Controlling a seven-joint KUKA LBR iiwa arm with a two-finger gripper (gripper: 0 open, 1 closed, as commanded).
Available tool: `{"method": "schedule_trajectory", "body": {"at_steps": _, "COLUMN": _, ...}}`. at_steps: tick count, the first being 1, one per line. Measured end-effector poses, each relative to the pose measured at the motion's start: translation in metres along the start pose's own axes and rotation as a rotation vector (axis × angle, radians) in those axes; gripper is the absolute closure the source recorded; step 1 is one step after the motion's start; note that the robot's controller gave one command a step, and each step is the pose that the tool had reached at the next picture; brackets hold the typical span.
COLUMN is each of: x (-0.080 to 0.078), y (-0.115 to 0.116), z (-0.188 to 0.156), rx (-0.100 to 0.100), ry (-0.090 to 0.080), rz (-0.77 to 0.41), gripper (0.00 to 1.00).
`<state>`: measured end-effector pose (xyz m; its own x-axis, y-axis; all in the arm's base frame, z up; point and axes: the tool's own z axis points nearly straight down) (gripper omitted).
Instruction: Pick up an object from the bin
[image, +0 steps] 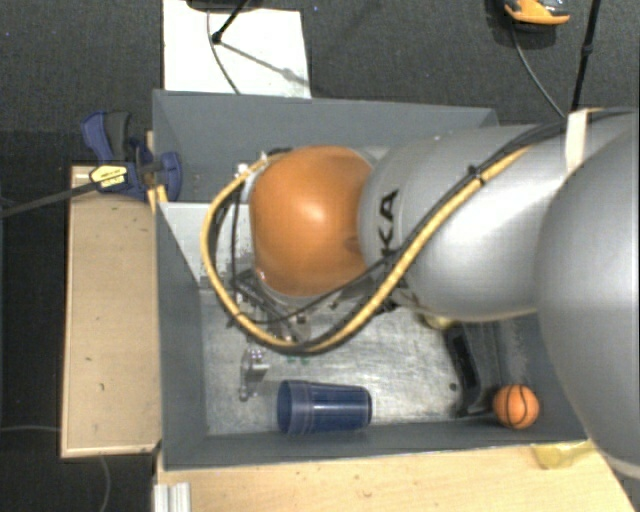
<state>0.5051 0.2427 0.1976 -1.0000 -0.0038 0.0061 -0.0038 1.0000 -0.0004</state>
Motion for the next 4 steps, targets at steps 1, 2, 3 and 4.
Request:
{"method": "schedule_trajectory", "body": {"at_steps": 1, "x": -0.002, "y": -0.001, "z": -0.005, "rx": -0.002, "ry": -0.008, "rz": 0.006, "gripper": 0.00}}
{"method": "schedule_trajectory", "body": {"at_steps": 2, "x": 0.003, "y": -0.026, "z": 0.032, "rx": -0.004, "ry": -0.013, "rz": -0.066, "gripper": 0.00}}
{"method": "schedule_trajectory", "body": {"at_steps": 3, "x": 0.020, "y": -0.114, "z": 0.055, "rx": 0.000, "ry": -0.006, "rz": -0.089, "gripper": 0.00}}
{"method": "schedule_trajectory", "body": {"at_steps": 4, "x": 0.015, "y": -0.117, "z": 0.041, "rx": 0.000, "ry": -0.009, "rz": -0.321, "gripper": 0.00}}
